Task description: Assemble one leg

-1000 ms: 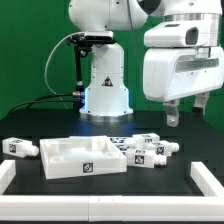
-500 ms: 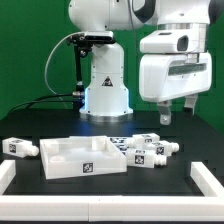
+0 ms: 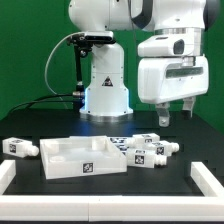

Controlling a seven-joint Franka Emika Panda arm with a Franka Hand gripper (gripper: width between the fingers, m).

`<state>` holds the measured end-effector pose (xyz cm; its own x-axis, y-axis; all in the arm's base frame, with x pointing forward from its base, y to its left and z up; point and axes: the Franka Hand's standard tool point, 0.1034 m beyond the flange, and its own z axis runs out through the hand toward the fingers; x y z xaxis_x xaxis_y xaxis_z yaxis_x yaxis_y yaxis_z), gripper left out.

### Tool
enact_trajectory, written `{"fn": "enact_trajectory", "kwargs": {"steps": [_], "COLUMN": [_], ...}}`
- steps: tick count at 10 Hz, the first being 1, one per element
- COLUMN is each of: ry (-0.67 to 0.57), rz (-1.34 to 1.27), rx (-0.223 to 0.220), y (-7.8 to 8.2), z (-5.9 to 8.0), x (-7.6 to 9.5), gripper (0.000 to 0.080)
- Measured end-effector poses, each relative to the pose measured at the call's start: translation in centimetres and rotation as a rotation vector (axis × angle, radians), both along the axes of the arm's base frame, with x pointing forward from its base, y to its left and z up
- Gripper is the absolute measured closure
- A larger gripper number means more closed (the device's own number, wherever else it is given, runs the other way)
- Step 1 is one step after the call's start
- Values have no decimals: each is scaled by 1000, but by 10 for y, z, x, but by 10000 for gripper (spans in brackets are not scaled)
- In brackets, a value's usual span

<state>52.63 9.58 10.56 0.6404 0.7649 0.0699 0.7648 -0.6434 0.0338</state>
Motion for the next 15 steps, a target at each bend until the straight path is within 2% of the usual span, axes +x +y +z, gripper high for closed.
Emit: {"fn": "enact_trajectory", "kwargs": {"steps": [2,3,4,6,8,10,14,15], "ry": [-24,-34,-19,-21,1,4,7,7], "rz": [82,97,91,93,91,98,79,79], "rx": [4,11,15,14,12,20,29,29], "y": [-9,-16,-18,-17,-17,-19,-31,-30], "z": [-25,-41,-55,-49,-53,-73,-97,-97], "x": [-28,-42,-48,-43,-48,-59,-62,-61], "gripper": [150,150,150,150,150,150,150,235]}}
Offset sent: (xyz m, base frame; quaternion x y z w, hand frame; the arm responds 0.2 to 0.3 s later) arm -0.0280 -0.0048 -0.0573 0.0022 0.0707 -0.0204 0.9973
